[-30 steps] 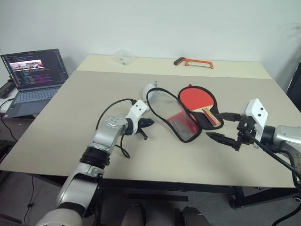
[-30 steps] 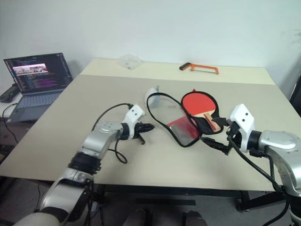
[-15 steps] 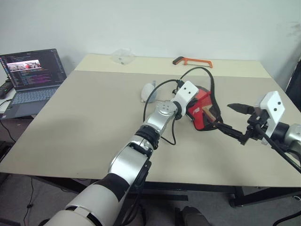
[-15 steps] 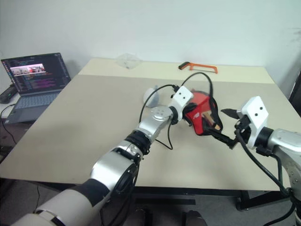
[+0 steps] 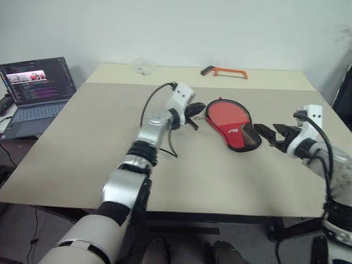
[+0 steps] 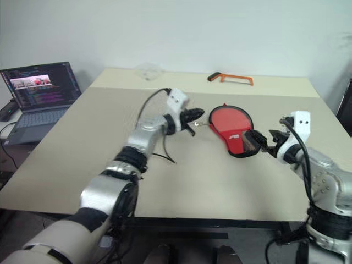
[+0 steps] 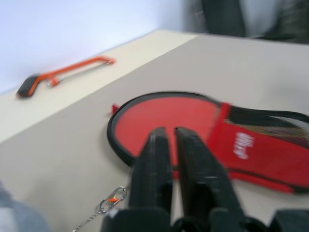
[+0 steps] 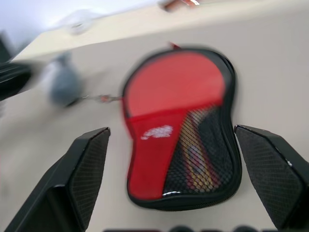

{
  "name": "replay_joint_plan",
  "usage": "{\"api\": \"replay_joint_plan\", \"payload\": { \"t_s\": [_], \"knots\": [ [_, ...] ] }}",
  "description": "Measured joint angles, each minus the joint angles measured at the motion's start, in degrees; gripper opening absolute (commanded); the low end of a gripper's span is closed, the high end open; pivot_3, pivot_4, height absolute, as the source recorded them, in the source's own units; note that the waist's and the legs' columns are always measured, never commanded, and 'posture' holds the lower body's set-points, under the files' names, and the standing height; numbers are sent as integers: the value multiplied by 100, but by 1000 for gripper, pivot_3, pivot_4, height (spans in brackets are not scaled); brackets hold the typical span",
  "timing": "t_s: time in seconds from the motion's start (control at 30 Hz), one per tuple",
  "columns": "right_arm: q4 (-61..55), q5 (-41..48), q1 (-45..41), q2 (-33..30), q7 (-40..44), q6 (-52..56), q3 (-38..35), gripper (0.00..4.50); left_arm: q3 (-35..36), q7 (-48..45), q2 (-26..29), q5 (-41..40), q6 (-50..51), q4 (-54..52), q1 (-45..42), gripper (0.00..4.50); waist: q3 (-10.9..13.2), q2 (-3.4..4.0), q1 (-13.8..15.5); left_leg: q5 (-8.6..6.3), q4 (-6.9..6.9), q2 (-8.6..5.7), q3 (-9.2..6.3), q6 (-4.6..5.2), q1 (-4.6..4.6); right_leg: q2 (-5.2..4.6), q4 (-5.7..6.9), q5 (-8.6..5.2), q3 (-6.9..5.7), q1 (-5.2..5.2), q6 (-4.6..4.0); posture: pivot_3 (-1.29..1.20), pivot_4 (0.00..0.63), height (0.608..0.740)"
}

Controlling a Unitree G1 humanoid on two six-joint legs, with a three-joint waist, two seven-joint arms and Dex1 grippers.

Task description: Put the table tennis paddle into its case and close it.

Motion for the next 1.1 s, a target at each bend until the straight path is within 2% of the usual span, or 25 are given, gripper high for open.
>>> {"api": "replay_joint_plan", "payload": {
  "t_s": [0.17, 0.3, 0.37, 0.63, 1.1],
  "knots": [
    [1042, 183, -368, 334, -422, -10, -685, 4500, 112, -869, 1260, -467, 1351, -2143, 1407, 3050, 1, 4, -18, 0, -29, 4, 0, 0, -1, 0, -2, -5, -5, -9, -9, 0, 150, 740],
    [1435, 400, -503, 448, -525, 16, -935, 4500, 358, -1230, 1966, -985, 2107, -3552, 2102, 4467, 1, 4, 33, 0, -27, 4, -2, 1, 1, -1, -2, -6, -8, -3, -9, 0, 150, 740],
    [1603, 423, -489, 467, -539, 8, -966, 4500, 452, -1271, 2211, -1132, 2361, -4063, 2407, 4467, 1, 4, 38, 1, -26, 3, 1, 1, 13, -2, -1, -6, -6, 6, -9, 0, 150, 740],
    [2099, 438, -488, 603, -571, -245, -975, 4500, 537, -908, 2350, -1354, 3063, -5189, 3058, 4467, 1, 4, 23, 9, -23, 5, 0, 14, 16, 2, -1, -6, -3, 4, -11, 0, 150, 740],
    [2329, 495, -572, 853, -795, -424, -947, 4500, 323, -619, 2312, -1354, 3045, -5352, 3074, 4467, 0, 4, -45, 9, -25, 9, 0, 14, 17, 9, -1, -7, 0, 2, -12, 0, 150, 740]
  ]
}}
